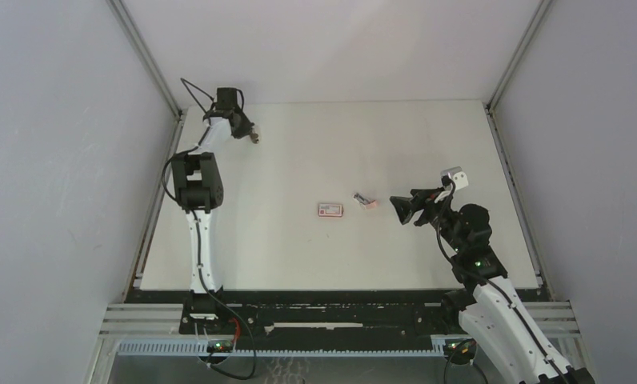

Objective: Load the staples into the stapler

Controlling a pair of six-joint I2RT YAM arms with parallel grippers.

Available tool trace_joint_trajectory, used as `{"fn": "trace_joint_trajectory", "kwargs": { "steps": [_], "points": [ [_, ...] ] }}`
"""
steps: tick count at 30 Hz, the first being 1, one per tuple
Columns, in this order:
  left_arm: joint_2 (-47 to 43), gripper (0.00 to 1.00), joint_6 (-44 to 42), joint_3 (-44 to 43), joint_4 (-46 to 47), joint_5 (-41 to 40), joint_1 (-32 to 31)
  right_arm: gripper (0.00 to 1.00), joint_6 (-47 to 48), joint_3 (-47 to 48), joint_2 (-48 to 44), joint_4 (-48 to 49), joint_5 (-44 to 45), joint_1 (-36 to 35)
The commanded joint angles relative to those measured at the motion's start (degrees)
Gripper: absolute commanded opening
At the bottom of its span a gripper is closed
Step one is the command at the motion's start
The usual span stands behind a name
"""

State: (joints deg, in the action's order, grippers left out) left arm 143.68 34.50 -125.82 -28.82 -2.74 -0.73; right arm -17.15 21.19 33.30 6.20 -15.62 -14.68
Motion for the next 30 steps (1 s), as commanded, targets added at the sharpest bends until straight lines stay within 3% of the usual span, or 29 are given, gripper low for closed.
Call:
{"fn": "trace_joint_trajectory", "kwargs": {
  "steps": [1, 7, 10, 13, 26, 30],
  "points": [
    [-4.88, 0.11, -0.14, 5.58, 1.61, -0.65, -0.31, 0.68, -0.56, 2.16, -0.89, 1.29, -0.44, 0.35],
    [-8.74, 0.00, -0.80, 12.11, 2.98, -0.43, -0.32, 0.68, -1.11, 2.10, -1.77, 1.20, -0.64, 0.35],
    [-8.62, 0.12, -0.58, 12.09, 2.22, -0.04, -0.18, 0.68, -1.39, 2.17, -2.15, 1.18, -0.94, 0.35],
    [-6.74, 0.18, -0.75, 9.22, -0.56, 0.08, -0.22, 0.68, -1.57, 2.14, -2.57, 0.98, -1.26, 0.35],
    [-4.66, 0.26, -0.79, 5.29, -3.63, -0.60, -0.30, 0.68, -2.01, 1.85, -3.00, 1.52, -1.60, 0.35],
    [-4.46, 0.21, -1.05, 4.70, -4.08, -0.77, -0.38, 0.68, -1.93, 1.82, -3.46, 1.31, -1.48, 0.35]
  ]
}}
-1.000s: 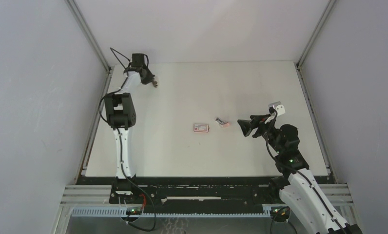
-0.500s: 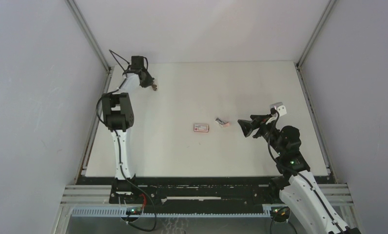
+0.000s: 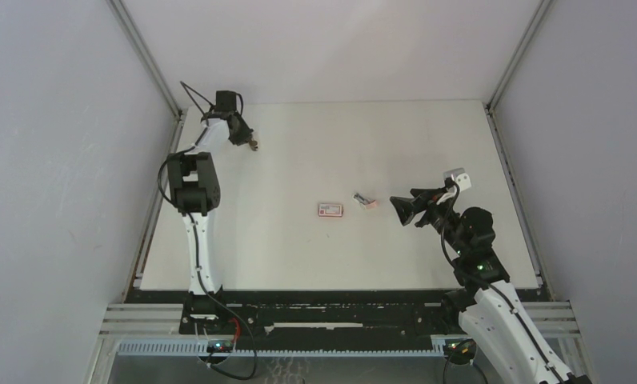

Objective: Load the staples into the stapler

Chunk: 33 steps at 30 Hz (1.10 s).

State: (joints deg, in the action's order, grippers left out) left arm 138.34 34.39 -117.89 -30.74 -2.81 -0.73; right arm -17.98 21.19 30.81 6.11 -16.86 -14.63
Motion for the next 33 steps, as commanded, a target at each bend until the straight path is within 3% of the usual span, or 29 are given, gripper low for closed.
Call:
{"fn": "trace_joint_trajectory", "kwargs": {
  "steps": [1, 7, 9, 15, 18, 22, 27, 33],
  "points": [
    [0.93, 0.19, -0.91, -3.33, -2.15, -0.75, -0.38, 0.68, -1.13, 1.85, -1.13, 1.30, -0.19, 0.31],
    [0.01, 0.01, -0.99, -1.79, -1.25, -0.07, -0.40, 0.68, -0.95, 1.84, -1.60, 1.19, -0.10, 0.31],
    [-2.62, 0.00, -0.91, 2.24, 1.56, 0.73, -0.39, 0.69, -1.05, 1.86, -1.77, 1.43, -0.03, 0.26],
    [-19.66, 0.00, 2.49, 27.49, 21.91, 3.94, -1.09, 0.74, -2.79, 2.03, -1.43, 3.66, -2.26, 0.07],
    [-29.19, 0.00, 3.33, 39.56, 29.36, 3.54, -2.83, 0.75, -3.65, 2.84, 1.17, 4.75, -6.39, -0.29],
    [-39.48, 0.00, 6.11, 53.89, 39.26, 3.78, -6.28, 0.77, -3.69, 5.46, 6.05, 2.49, -5.60, -2.76],
    [-50.77, 0.00, 10.01, 70.82, 50.87, 3.33, -13.73, 0.85, -5.50, 6.56, 11.31, 7.93, -4.19, -8.95],
    [-65.03, 0.00, 14.77, 85.94, 60.09, -2.32, -25.22, 0.84, -7.95, 14.84, 23.94, 5.97, 0.12, -14.24]
  ]
}}
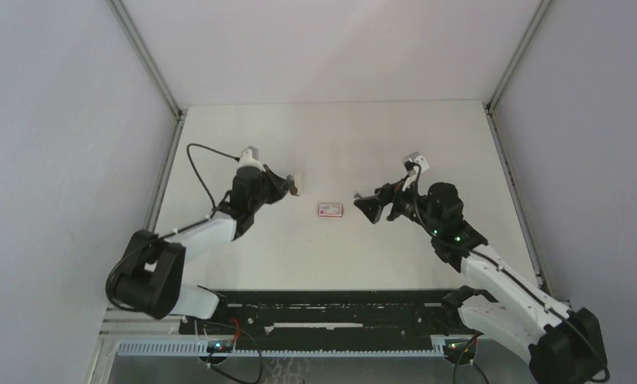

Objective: Load the staples into the stapler

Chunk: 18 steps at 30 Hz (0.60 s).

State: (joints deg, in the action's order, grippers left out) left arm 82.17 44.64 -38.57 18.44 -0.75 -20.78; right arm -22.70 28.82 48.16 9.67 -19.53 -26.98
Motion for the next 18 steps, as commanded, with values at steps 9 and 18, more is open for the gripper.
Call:
{"fn": "trace_joint_trajectory", "kwargs": {
  "steps": [9, 18],
  "points": [
    [-24.95, 0.00, 2.82, 14.20, 10.65, -16.21, -19.37, 0.80, -5.22, 18.58, 22.20, 0.71, 2.43, -8.77],
    [-28.41, 0.00, -0.25, 13.42, 6.95, -19.08, -22.58, 0.76, -6.52, 21.19, 26.39, 4.84, 0.22, -12.11]
  ]
}}
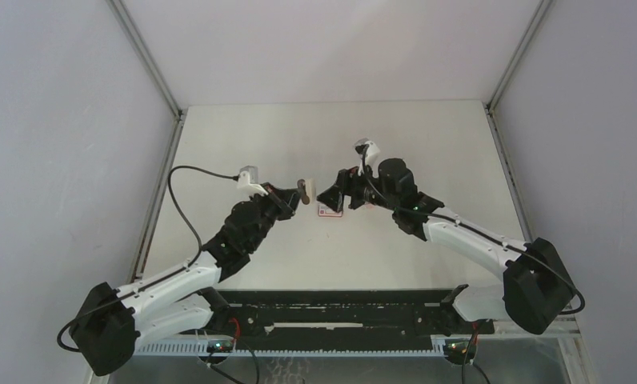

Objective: Load the staples into the stapler

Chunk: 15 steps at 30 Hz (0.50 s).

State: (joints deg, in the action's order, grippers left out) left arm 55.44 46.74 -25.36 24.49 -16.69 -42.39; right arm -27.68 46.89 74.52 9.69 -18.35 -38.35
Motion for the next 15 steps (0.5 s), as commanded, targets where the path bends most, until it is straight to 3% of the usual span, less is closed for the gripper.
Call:
{"fn": "trace_joint_trajectory", "kwargs": {
  "steps": [1, 4, 12, 15],
  "points": [
    [-1.75, 0.00, -2.66, 0.15, 0.96, -3.36, -1.27, 0.75, -1.91, 3.14, 0.20, 5.41, -1.03, -0.85],
    [-1.55, 0.00, -3.52, 0.10, 1.24, -3.83, -1.97, 0.69, -2.43, 3.84, 1.29, 6.12, -1.29, -0.85],
    [-1.16, 0.00, -4.11, 0.06, 2.73, -3.30, -3.13, 0.65, -2.54, 7.81, 5.30, 5.82, -1.43, -0.86],
    [-1.38, 0.00, -4.47, 0.03, 2.73, -3.36, -3.36, 0.58, -2.59, 8.74, 6.42, 5.69, -2.27, -0.85]
  ]
}}
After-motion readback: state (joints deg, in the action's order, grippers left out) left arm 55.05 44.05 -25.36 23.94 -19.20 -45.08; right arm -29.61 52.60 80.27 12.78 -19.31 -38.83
